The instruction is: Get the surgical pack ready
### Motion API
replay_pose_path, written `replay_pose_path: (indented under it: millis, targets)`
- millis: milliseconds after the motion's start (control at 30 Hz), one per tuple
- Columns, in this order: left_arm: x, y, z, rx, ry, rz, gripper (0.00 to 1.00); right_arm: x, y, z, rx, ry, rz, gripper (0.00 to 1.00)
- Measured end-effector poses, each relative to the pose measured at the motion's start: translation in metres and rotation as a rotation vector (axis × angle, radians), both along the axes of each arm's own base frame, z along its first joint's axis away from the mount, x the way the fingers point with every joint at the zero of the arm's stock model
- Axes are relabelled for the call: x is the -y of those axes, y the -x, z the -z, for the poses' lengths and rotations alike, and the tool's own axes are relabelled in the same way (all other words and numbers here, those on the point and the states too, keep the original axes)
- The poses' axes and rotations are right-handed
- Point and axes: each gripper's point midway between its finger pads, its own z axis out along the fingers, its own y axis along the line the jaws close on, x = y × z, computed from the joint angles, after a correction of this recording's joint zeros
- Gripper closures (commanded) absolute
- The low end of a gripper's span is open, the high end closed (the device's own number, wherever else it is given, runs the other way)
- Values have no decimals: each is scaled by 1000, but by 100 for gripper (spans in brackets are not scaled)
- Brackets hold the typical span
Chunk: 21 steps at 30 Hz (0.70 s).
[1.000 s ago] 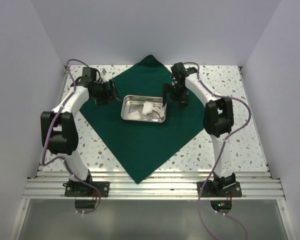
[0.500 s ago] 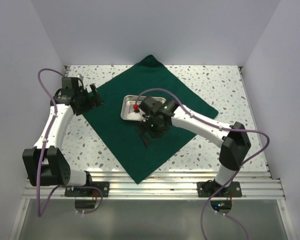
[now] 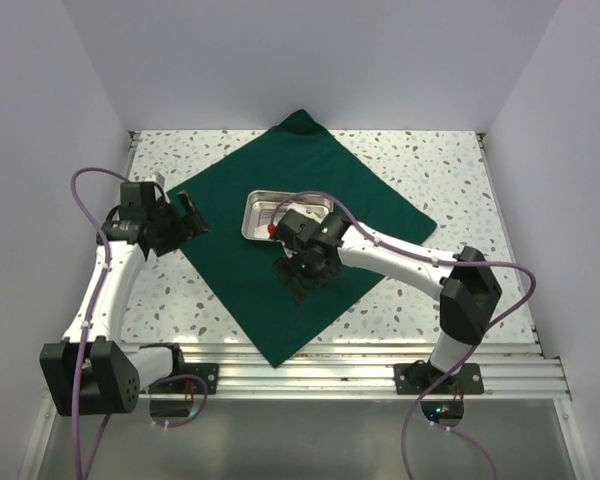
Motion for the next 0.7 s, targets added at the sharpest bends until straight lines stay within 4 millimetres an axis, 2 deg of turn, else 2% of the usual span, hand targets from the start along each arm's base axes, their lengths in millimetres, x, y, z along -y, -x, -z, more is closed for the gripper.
replay_pose_path:
  millis: [33, 167, 267, 333, 400, 500, 700]
  targets:
    - [3, -2, 0, 4, 13, 13, 11, 4, -8, -3, 11, 8, 31, 28]
    - [13, -12, 12, -27, 61, 59, 20, 26, -68, -16, 61, -16, 231, 40]
    - [18, -21, 33, -92, 91, 88, 34, 60, -119, -21, 82, -30, 421, 49]
    - [21, -29, 47, -136, 108, 109, 39, 84, -151, -20, 88, -24, 530, 53]
    - [24, -39, 61, -175, 125, 128, 41, 101, -176, -13, 79, -14, 605, 56]
    - [27, -56, 76, -213, 138, 147, 42, 105, -200, 3, 59, 4, 648, 57]
    - [35, -95, 84, -208, 136, 185, 42, 95, -219, 40, 7, 51, 648, 59]
